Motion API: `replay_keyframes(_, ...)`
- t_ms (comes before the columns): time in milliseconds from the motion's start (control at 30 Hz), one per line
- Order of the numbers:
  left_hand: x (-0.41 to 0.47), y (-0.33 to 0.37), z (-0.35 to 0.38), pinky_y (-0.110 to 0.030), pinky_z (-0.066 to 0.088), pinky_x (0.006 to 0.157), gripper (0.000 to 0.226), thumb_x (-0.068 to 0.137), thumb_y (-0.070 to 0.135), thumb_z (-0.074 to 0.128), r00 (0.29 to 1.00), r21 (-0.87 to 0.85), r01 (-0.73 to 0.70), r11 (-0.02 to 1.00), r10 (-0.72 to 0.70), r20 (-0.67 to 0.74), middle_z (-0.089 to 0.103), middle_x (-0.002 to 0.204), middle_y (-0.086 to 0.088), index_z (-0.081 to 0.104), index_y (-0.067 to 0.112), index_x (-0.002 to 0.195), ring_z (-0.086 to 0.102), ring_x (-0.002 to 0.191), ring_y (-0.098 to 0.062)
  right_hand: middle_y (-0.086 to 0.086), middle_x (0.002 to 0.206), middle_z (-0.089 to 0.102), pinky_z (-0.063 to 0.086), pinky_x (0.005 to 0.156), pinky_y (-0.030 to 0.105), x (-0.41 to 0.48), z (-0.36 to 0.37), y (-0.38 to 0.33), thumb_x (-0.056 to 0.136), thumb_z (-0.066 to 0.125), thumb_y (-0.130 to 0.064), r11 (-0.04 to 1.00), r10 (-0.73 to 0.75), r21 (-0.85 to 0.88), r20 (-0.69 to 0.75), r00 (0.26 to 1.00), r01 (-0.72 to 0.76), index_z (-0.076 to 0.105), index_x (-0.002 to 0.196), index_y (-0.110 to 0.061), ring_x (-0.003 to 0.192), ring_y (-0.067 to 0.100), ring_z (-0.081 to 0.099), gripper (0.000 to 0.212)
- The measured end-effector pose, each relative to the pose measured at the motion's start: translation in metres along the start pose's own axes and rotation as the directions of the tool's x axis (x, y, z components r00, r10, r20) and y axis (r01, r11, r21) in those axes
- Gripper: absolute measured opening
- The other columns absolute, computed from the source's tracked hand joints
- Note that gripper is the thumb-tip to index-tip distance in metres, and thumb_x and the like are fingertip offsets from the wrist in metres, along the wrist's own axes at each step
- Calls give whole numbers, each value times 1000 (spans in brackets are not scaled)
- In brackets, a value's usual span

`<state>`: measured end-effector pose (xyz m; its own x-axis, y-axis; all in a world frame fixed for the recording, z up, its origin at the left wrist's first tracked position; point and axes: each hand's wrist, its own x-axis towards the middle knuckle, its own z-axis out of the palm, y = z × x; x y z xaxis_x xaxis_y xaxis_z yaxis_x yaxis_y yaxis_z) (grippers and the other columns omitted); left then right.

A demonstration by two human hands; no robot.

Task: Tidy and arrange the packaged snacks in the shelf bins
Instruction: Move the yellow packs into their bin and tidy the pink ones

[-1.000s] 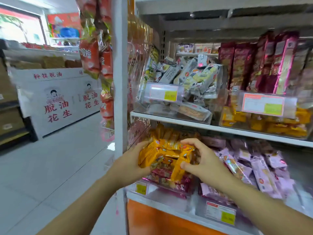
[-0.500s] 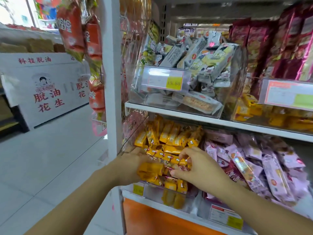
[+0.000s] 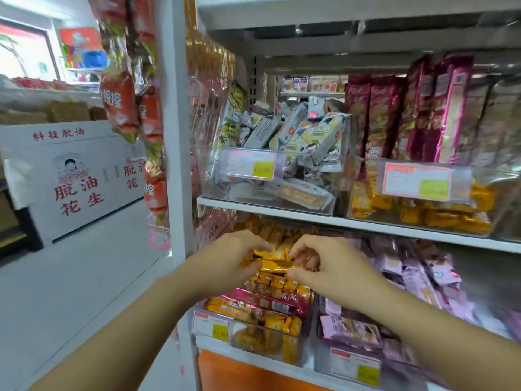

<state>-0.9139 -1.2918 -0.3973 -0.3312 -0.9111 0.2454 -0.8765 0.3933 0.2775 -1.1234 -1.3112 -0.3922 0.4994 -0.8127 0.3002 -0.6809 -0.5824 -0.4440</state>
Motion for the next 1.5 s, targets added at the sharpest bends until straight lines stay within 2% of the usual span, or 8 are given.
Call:
replay_keyframes(133, 9, 50, -29, -5, 39, 84, 29, 93, 21, 57, 979, -63, -134, 989, 122, -164, 56, 105, 18, 61, 26, 121, 53, 98, 4, -16, 81, 65, 54, 74, 35, -20, -46, -7, 78, 71, -37, 998, -39, 55, -88, 995, 44, 58, 81, -37, 77, 2, 61, 13)
replay_keyframes(367, 42, 125, -62, -12, 44, 82, 20, 93, 15, 58, 916, -163, -291, 943, 225, -333, 65, 103, 13, 66, 21, 110, 56, 93, 3, -13, 77, 66, 47, 66, 15, -63, -131, 11, 79, 73, -29, 997, -66, 21, -295, 953, 75, 61, 80, -33, 71, 0, 60, 13)
replay_keyframes(633, 110, 183, -78, -20, 48, 79, 20, 94, 21, 56, 901, -119, -337, 934, 283, -328, 63, 93, 19, 66, 24, 110, 59, 87, 0, -8, 75, 66, 43, 65, 9, -82, -205, 50, 78, 73, -14, 999, -36, 5, -471, 882, 43, 61, 79, -29, 65, -2, 57, 20)
replay_keyframes(833, 162, 201, -80, -12, 49, 64, 26, 95, 30, 55, 975, -230, -223, 947, 217, -54, 59, 108, 16, 59, 28, 121, 57, 89, 3, -20, 89, 62, 47, 79, 10, -76, -220, 74, 81, 72, -14, 998, -43, -59, -472, 881, 17, 53, 86, -40, 87, -6, 58, 33)
replay_keyframes(1000, 205, 199, -76, -25, 54, 77, 36, 92, 34, 61, 971, -328, -108, 938, 170, 166, 58, 114, 15, 55, 31, 127, 62, 90, -1, -38, 106, 47, 36, 92, 5, -70, -230, 94, 82, 69, -29, 990, -79, -143, -431, 899, 19, 45, 102, -51, 105, -19, 46, 38)
replay_keyframes(1233, 244, 203, -60, -36, 46, 100, 53, 91, 35, 62, 872, -270, 70, 960, 73, 484, 48, 134, 4, 40, 32, 139, 49, 123, -17, -55, 112, 25, 17, 85, -10, -62, -229, 112, 87, 60, -42, 982, -103, -185, -312, 944, 46, 32, 108, -62, 106, -39, 16, 40)
replay_keyframes(1400, 256, 203, -49, -34, 40, 106, 60, 87, 42, 65, 813, -215, 71, 974, 68, 579, 44, 139, 6, 38, 34, 140, 45, 127, -12, -53, 120, 22, 27, 98, 3, -54, -229, 120, 85, 65, -38, 987, -102, -149, -310, 945, 58, 37, 113, -60, 118, -27, 23, 45)
replay_keyframes(1500, 259, 202, -48, -35, 32, 113, 73, 84, 45, 67, 762, -226, 90, 970, 79, 643, 36, 147, 5, 29, 32, 145, 37, 133, -11, -47, 123, 29, 36, 92, 1, -53, -233, 119, 84, 68, -30, 995, -90, -75, -316, 945, 70, 45, 112, -55, 118, -24, 30, 45)
